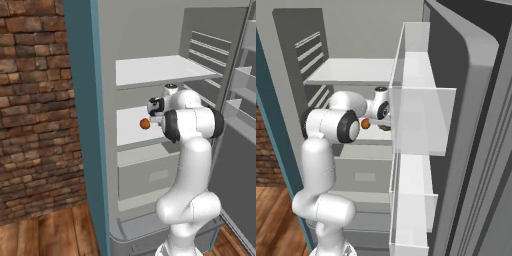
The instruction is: Open the fridge, remove the mango, avocado, and fish, and place them on any counter.
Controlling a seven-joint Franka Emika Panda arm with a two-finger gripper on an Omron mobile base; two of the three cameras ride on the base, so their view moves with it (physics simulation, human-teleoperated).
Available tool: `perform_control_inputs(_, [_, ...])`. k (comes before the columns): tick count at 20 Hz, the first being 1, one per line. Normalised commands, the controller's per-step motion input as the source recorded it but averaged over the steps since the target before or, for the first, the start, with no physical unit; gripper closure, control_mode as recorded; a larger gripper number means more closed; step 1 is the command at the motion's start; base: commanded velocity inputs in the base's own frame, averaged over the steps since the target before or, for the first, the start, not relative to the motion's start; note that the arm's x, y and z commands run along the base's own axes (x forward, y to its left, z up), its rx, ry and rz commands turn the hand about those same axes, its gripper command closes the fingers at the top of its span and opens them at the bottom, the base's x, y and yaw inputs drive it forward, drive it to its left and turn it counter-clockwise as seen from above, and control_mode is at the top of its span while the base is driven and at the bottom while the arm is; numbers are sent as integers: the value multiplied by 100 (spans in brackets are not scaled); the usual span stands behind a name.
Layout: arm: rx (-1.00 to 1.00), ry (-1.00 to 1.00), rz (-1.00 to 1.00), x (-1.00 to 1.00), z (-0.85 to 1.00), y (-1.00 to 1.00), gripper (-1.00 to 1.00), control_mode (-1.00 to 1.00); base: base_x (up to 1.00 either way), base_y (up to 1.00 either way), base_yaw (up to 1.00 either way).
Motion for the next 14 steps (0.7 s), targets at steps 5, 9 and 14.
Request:
perform_control_inputs(5, [0,-3,0,-96,-19,0,100,-100,0,0,0])
perform_control_inputs(9, [3,-18,0,-100,23,0,100,-100,0,0,0])
perform_control_inputs(14, [7,-19,0,-100,58,5,100,-100,0,0,0])
